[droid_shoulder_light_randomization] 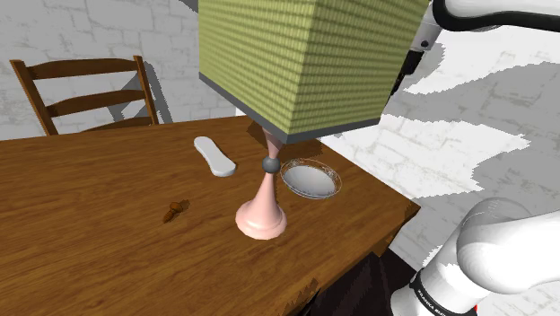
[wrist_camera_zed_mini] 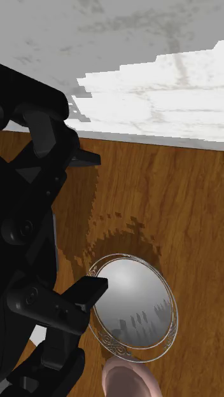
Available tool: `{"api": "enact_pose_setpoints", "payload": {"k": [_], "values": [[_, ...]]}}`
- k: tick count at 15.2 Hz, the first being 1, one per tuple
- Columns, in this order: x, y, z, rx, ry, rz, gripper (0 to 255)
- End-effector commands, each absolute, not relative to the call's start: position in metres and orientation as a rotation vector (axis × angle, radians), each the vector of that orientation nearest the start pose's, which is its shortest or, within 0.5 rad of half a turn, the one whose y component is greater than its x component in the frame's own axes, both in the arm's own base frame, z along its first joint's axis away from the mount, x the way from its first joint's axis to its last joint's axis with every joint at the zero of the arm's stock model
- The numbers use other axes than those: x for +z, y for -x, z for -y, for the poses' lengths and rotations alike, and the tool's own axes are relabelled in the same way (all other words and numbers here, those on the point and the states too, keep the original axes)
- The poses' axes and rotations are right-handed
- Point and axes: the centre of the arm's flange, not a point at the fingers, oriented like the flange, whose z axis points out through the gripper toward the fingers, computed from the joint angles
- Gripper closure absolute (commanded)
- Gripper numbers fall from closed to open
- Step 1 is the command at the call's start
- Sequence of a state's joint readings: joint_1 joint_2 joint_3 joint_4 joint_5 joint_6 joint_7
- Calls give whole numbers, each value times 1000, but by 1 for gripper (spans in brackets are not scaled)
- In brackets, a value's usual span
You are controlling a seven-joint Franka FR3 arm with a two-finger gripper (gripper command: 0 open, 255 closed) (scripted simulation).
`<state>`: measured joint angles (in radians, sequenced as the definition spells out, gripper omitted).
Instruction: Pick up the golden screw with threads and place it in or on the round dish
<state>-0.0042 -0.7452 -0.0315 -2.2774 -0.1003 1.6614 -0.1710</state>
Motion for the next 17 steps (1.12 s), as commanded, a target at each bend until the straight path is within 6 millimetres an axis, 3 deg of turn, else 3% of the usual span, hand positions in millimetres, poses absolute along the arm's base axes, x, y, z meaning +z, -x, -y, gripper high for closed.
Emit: {"api": "enact_pose_setpoints", "payload": {"k": [1, 9, 17], "values": [[624, -327, 25, -195, 3219, 233, 0], [590, -385, -54, -151, 3171, 444, 0], [555, -431, -140, -107, 3108, 648, 0]]}}
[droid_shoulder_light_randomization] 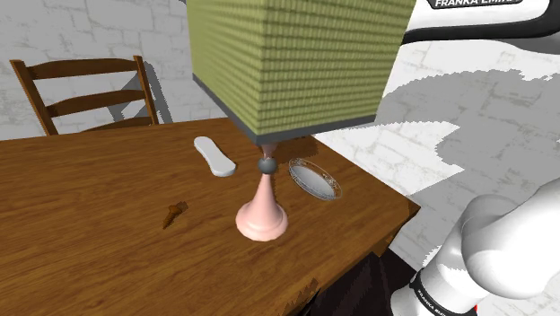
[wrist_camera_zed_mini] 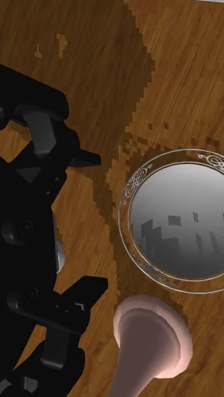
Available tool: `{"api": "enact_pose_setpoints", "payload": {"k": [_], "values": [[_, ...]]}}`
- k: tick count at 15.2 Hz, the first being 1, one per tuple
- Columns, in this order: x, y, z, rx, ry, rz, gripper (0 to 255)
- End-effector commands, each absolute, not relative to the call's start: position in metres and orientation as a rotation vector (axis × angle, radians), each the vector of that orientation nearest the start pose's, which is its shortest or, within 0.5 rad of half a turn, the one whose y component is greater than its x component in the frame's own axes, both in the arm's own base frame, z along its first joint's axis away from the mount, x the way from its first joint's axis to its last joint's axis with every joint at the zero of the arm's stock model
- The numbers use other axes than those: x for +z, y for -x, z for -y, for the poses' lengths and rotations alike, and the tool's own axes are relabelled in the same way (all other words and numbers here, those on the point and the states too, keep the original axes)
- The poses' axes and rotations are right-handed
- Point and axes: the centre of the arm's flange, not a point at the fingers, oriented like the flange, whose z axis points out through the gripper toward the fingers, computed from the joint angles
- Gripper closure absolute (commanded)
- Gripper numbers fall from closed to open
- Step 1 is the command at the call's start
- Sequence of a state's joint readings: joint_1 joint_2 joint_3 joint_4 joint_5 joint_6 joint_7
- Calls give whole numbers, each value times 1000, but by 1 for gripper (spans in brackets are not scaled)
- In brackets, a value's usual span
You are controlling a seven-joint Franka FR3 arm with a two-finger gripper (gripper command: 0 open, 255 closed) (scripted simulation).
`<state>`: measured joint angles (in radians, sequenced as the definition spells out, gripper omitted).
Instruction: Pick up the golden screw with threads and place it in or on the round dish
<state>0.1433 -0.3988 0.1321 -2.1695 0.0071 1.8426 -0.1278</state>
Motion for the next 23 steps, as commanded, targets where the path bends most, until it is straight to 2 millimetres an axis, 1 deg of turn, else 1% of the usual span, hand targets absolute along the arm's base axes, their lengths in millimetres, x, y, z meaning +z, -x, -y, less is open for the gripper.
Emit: {"api": "enact_pose_setpoints", "payload": {"k": [1, 7, 12, 18, 23], "values": [[551, -436, -151, -101, 3100, 673, 0], [525, -460, -220, -69, 3043, 821, 0], [504, -475, -279, -41, 2989, 941, 0], [480, -485, -352, -9, 2919, 1081, 0], [460, -488, -413, 17, 2856, 1195, 0]]}}
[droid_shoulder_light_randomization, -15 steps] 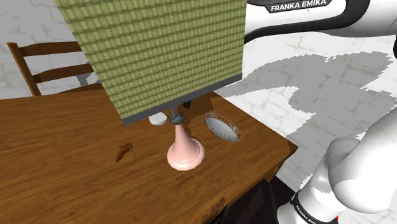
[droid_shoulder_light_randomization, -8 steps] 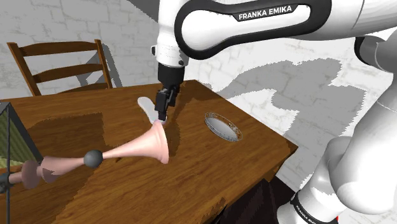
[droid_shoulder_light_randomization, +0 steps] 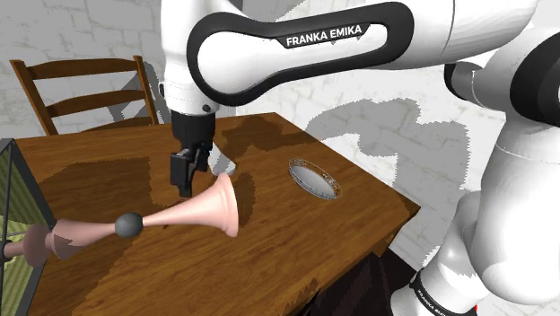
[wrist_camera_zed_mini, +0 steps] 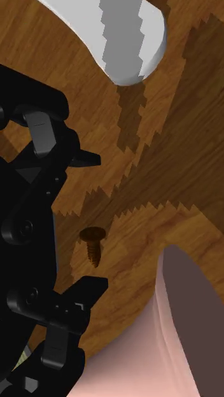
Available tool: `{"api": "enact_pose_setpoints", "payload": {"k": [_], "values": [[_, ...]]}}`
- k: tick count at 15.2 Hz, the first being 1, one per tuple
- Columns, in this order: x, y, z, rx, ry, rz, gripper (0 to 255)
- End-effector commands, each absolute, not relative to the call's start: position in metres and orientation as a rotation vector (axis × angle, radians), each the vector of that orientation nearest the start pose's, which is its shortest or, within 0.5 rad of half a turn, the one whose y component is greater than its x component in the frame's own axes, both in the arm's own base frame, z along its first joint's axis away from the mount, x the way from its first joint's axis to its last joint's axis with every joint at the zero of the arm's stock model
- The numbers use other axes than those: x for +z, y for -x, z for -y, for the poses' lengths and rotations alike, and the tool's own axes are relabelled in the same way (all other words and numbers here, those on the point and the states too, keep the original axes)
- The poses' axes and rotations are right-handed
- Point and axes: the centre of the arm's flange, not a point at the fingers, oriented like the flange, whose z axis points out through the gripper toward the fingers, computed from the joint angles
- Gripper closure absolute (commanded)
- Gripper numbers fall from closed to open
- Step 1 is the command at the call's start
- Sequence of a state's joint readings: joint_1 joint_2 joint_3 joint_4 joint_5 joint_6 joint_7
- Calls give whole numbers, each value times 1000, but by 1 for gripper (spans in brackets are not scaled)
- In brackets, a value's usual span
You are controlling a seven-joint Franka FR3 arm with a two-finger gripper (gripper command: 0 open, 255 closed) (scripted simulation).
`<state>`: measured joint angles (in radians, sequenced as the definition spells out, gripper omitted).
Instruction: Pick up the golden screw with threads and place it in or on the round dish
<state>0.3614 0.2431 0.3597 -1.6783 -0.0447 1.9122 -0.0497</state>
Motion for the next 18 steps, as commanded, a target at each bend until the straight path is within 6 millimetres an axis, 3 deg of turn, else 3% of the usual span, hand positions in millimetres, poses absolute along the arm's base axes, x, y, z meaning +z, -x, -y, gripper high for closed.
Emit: {"api": "enact_pose_setpoints", "payload": {"k": [1, 4, 11, 18], "values": [[456, -488, -426, 23, 2842, 1217, 0], [446, -487, -455, 35, 2811, 1269, 0], [407, -485, -456, 35, 2811, 1269, 0], [407, -485, -456, 35, 2811, 1269, 0]]}}
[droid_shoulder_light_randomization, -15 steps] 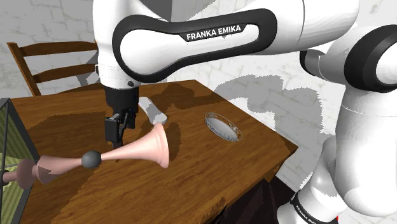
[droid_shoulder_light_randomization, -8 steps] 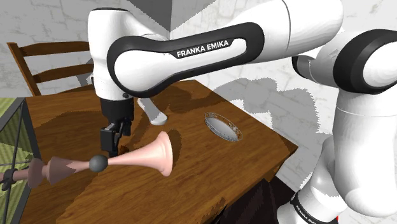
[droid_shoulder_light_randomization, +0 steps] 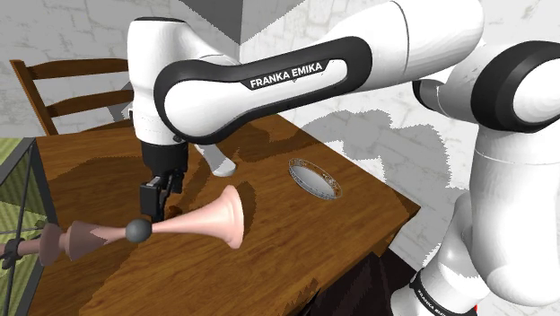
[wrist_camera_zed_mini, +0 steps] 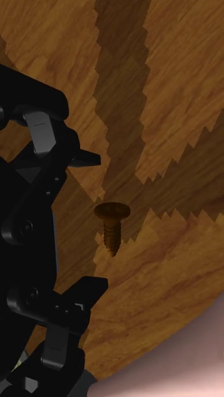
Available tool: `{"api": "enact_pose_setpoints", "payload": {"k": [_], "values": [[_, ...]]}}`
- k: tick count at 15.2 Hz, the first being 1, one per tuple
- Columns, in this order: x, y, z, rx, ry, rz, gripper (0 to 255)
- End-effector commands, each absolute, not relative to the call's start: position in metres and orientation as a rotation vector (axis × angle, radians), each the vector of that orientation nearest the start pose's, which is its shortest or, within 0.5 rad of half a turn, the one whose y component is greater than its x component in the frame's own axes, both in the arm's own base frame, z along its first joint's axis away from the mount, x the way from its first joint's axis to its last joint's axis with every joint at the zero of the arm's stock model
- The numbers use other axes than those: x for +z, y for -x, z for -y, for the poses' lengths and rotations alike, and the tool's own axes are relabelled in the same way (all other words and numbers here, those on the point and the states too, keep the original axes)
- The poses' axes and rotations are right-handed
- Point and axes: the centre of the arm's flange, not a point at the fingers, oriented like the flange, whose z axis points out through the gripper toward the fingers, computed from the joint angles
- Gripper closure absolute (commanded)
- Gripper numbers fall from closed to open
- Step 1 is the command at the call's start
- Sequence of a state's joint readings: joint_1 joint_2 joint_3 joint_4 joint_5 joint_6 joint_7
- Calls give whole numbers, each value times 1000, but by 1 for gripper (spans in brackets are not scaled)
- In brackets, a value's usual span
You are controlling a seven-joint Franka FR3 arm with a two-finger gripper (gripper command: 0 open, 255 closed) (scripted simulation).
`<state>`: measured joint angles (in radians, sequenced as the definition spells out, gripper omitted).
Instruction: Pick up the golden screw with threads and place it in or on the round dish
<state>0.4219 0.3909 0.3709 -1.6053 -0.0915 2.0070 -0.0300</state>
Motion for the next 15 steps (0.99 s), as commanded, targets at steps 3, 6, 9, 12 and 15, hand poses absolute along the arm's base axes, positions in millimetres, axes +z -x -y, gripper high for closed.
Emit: {"api": "enact_pose_setpoints", "payload": {"k": [3, 6, 9, 12, 15], "values": [[404, -482, -459, 34, 2811, 1268, 255], [404, -481, -462, 34, 2811, 1268, 255], [404, -478, -461, 34, 2811, 1269, 255], [407, -483, -457, 22, 2817, 1257, 0], [421, -446, -444, 13, 2880, 1177, 0]]}}
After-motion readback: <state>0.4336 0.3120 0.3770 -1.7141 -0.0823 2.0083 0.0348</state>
